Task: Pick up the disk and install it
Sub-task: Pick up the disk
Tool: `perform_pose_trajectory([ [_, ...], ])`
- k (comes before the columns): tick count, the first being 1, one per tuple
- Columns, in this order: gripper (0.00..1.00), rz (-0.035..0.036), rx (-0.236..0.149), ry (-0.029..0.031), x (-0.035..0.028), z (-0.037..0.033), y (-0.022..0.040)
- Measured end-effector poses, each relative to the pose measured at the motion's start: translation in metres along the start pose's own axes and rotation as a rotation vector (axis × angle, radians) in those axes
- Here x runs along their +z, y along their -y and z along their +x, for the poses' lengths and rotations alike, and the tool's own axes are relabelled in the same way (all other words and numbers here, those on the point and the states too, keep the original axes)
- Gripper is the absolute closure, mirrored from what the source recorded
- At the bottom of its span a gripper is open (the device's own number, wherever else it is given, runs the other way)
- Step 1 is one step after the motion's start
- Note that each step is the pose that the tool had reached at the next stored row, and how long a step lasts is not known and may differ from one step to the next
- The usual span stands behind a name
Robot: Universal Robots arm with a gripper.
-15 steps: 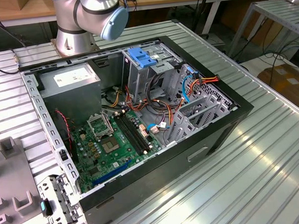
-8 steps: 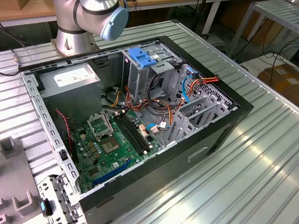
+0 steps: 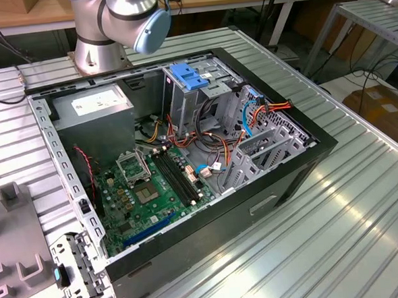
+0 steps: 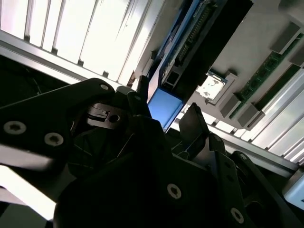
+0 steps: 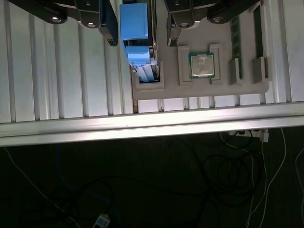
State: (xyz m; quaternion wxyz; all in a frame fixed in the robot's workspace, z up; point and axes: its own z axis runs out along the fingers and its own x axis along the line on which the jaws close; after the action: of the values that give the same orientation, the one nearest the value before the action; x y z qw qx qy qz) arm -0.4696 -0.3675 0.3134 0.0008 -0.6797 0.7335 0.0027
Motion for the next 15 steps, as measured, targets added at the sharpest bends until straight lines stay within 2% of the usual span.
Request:
perform_pose_trajectory([
  [2,0.46,-0.0001,0.000,0.0001,0.0069,0.0001,-0.0006],
  [7,0.46,-0.0002,0.000,0.0022,0.0167,0.0000,-0.0007],
  [10,0.48,-0.0005,0.000,0.0023,0.0179,0.0001,-0.0006],
  [11,0.55,-0.0004,0.000,0.0024,0.0180,0.0001,-0.0006],
  [15,0.55,-0.0001,0.000,0.0026,0.0184,-0.0019,-0.0007],
])
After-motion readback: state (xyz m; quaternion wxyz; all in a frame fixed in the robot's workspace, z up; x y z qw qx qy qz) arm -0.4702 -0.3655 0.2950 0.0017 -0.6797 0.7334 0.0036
